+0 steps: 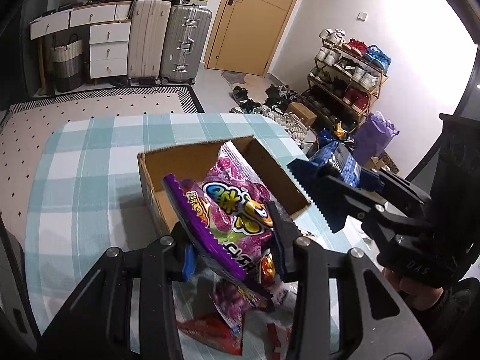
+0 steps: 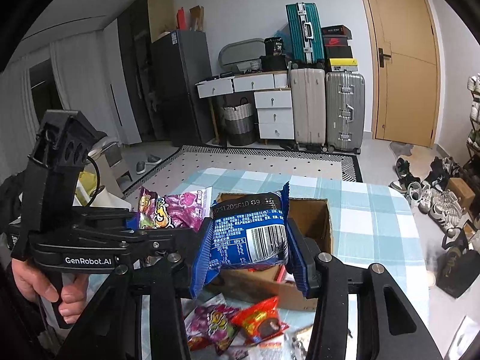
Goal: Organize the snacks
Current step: 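Carry the purple bag and blue pack over the box with both grippers, then open both grippers to drop the snacks into the box, then withdraw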
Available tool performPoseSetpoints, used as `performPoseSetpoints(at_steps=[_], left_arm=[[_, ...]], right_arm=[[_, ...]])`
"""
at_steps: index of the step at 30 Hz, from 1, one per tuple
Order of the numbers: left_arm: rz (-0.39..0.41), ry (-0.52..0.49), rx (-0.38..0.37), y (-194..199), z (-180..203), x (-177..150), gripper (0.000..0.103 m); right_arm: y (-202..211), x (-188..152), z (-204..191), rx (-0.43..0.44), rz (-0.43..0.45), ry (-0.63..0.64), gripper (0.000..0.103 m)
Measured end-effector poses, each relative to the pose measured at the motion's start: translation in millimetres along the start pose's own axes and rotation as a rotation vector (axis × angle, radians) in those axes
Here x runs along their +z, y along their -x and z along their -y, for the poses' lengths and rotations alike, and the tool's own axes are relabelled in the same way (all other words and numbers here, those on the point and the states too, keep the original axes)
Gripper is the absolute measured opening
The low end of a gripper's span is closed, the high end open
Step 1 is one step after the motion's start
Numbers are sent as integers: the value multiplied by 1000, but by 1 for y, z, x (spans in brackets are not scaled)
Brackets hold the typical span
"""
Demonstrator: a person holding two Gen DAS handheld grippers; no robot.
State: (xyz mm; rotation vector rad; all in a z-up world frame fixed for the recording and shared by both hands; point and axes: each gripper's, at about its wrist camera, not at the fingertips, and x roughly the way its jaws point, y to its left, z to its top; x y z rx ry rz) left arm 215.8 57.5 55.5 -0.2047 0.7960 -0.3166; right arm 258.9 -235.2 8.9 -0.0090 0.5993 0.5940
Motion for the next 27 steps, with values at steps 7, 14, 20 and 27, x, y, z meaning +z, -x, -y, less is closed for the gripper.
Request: performPoseSetpoints(at_steps=[7, 14, 20, 27], left_arm=[[-26, -13, 14, -31, -9, 30, 36], [-88, 10, 24, -75, -27, 43, 36], [-134, 33, 11, -109, -41, 35, 36], [-147, 29, 75, -125, -46, 32, 70]], right_arm=[[-34, 11, 21, -7, -29, -21, 47], [-75, 8, 39, -5, -81, -45, 47], [-107, -7, 46, -29, -135, -21, 47], [-106, -13, 52, -82, -111, 8, 79]])
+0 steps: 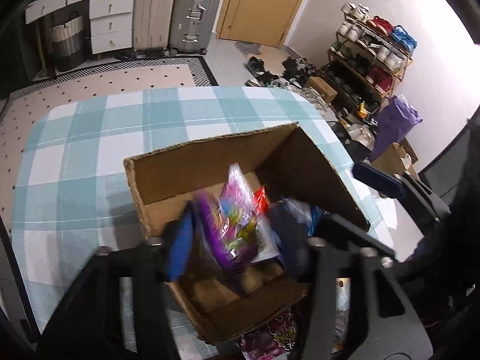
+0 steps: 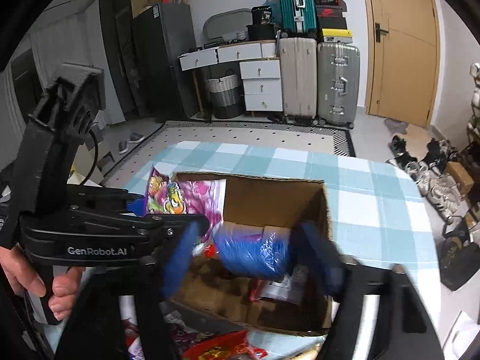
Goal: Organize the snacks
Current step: 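Open both grippers to drop the snacks into the box, then withdraw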
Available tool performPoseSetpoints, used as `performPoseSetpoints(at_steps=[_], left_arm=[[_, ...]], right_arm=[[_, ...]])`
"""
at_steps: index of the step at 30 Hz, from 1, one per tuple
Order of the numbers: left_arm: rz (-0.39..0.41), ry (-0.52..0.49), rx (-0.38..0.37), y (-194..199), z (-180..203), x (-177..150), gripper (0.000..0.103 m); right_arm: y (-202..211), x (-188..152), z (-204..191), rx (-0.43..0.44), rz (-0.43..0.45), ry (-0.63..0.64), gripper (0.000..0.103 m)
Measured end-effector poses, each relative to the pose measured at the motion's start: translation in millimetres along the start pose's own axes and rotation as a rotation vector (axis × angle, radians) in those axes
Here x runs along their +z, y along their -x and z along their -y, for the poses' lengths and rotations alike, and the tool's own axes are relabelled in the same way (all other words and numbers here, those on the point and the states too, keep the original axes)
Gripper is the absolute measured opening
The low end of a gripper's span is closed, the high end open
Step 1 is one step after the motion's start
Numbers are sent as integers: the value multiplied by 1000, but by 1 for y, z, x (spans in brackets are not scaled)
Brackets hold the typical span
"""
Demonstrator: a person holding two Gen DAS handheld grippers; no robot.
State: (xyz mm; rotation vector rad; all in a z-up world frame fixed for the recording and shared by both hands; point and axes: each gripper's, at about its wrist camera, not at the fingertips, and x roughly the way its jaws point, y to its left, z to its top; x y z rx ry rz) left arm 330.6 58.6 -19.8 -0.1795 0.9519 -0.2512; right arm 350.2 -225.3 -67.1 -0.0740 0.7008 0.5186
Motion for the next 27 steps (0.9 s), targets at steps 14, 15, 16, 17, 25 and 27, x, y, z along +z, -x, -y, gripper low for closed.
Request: performPoseSetpoints(at_steps=[14, 15, 16, 17, 25, 27], left_arm=[[40, -3, 29, 42, 11, -22, 83], [45, -9, 32, 46, 14, -24, 83], [50, -15, 31, 52, 17, -26, 83], [53, -19, 29, 56, 20, -28, 83], [97, -52, 53, 97, 43, -53, 83], [102, -54, 53, 105, 47, -60, 83]], right_arm=[[70, -7, -1, -41, 112, 3, 85], [76, -7, -3, -41, 117, 4, 85], [81, -7, -5, -41, 121, 4, 85], [89, -9, -7, -38, 126, 3, 85], [139, -20, -21, -41, 174, 3, 91], [148, -26, -25, -47, 170, 4, 94]])
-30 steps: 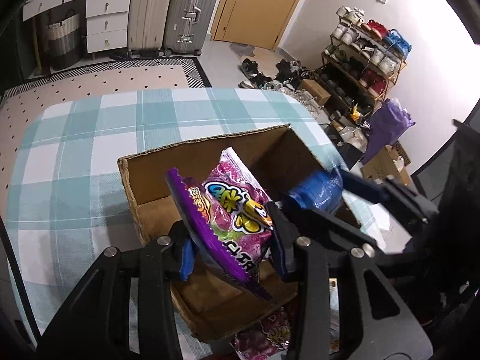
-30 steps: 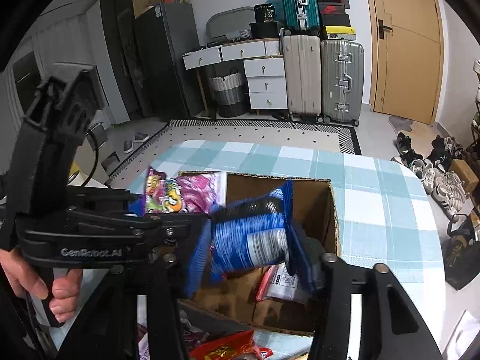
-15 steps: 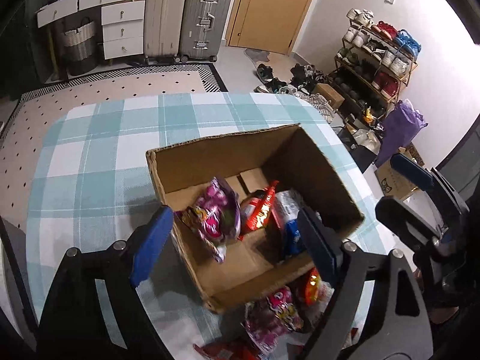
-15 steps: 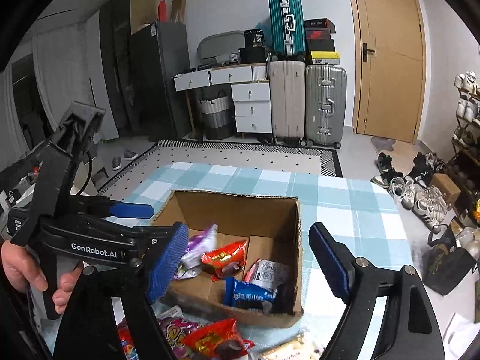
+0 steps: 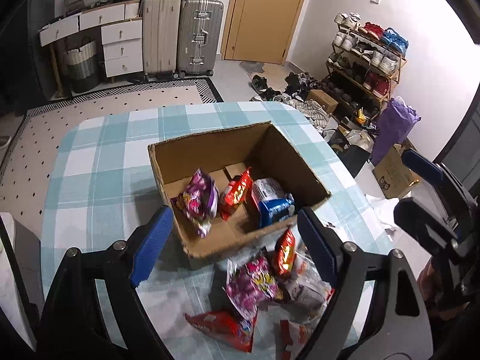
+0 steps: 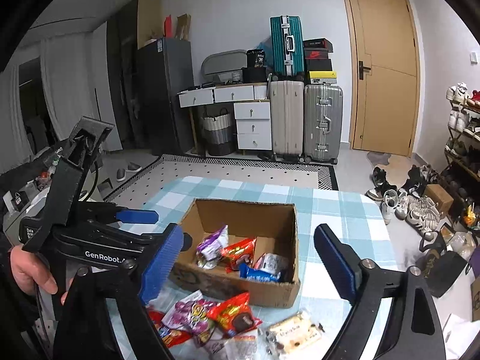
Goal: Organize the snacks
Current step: 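Open both grippers to drop the snacks into the box, then withdraw, then move both tools toward the remaining snack pile beside the box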
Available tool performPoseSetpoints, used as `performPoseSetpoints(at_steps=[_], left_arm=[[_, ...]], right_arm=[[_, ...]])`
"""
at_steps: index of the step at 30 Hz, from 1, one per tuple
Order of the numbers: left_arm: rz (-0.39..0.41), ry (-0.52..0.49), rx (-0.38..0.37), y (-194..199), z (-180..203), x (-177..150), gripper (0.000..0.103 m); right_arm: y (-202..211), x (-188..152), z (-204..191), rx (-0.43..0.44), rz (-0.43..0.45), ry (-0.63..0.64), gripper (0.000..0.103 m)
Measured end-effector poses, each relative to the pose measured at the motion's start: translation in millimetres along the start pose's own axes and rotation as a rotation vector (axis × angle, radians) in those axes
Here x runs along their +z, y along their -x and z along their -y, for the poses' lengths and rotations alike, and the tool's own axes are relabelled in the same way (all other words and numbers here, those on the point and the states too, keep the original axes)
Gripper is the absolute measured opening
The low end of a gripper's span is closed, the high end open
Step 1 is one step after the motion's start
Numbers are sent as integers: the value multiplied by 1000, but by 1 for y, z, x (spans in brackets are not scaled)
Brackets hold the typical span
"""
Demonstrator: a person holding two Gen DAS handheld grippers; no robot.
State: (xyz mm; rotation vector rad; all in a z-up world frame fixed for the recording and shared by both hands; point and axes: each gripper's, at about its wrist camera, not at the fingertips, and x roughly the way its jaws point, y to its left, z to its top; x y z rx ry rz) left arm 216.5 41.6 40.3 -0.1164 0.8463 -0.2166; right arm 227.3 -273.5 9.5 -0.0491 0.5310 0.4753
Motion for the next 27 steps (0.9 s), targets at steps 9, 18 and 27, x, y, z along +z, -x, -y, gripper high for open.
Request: performPoseSetpoints(at_steps=[9, 18, 27], left_arm=[[44, 4, 26, 38, 9, -34, 84], [63, 33, 32, 60, 7, -72, 86], [64, 31, 40, 72, 9, -109, 90]], right_arm=[[36, -29, -13, -12, -11, -7, 96], [65, -62, -19, -7, -26, -62, 97], [84, -97, -28, -4, -60, -90, 98]])
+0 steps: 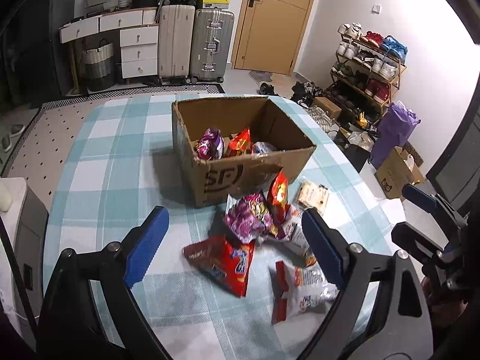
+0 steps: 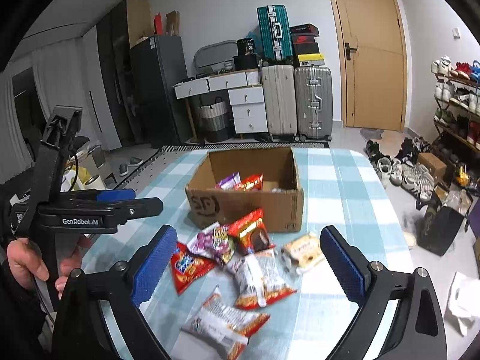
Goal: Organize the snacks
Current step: 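Move both tools toward the remaining snack pile beside the box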
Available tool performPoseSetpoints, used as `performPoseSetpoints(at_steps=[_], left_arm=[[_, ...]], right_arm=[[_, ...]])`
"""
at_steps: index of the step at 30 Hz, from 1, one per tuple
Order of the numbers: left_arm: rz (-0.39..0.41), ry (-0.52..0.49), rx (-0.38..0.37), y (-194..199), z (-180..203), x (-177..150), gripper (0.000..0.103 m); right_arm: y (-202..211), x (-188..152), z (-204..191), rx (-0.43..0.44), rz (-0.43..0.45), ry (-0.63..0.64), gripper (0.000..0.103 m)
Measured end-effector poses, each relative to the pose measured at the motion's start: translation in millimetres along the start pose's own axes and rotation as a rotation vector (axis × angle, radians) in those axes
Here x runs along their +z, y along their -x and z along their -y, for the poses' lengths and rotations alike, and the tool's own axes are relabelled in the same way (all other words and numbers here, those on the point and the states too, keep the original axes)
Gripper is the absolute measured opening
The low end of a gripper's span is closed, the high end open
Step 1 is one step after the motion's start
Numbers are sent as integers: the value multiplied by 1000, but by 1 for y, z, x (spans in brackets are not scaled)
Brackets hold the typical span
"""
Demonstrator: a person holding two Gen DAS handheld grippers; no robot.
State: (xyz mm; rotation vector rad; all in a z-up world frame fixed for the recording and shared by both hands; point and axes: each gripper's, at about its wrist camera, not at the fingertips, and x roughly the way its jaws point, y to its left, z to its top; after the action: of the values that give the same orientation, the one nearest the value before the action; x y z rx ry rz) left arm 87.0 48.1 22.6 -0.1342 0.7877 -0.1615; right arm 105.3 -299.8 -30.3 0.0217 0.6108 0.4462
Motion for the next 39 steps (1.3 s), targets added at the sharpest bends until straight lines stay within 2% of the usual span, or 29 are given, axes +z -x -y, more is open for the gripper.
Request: performPoseSetpoints(at_steps=[2, 4, 12, 22, 29, 39], left_arm=[[4, 4, 1, 3, 0, -7, 91], [10, 10, 4, 5, -1, -11, 98], [22, 37, 1, 13, -5, -35, 101], [-15, 75, 32, 1, -14, -60, 102], [-64, 73, 12, -16, -16, -77, 102], [-108, 103, 10, -32, -31, -92, 102]], right_arm=[[1, -6, -1, -5, -13, -5, 98], [1, -12, 0, -4, -23, -14, 98], [-7, -38, 2, 27, -68, -50, 98], [-33, -72, -2, 58, -158, -66, 98], [-57, -93, -6, 84, -228, -83, 98], [-84, -102, 4, 129, -278, -166, 98]])
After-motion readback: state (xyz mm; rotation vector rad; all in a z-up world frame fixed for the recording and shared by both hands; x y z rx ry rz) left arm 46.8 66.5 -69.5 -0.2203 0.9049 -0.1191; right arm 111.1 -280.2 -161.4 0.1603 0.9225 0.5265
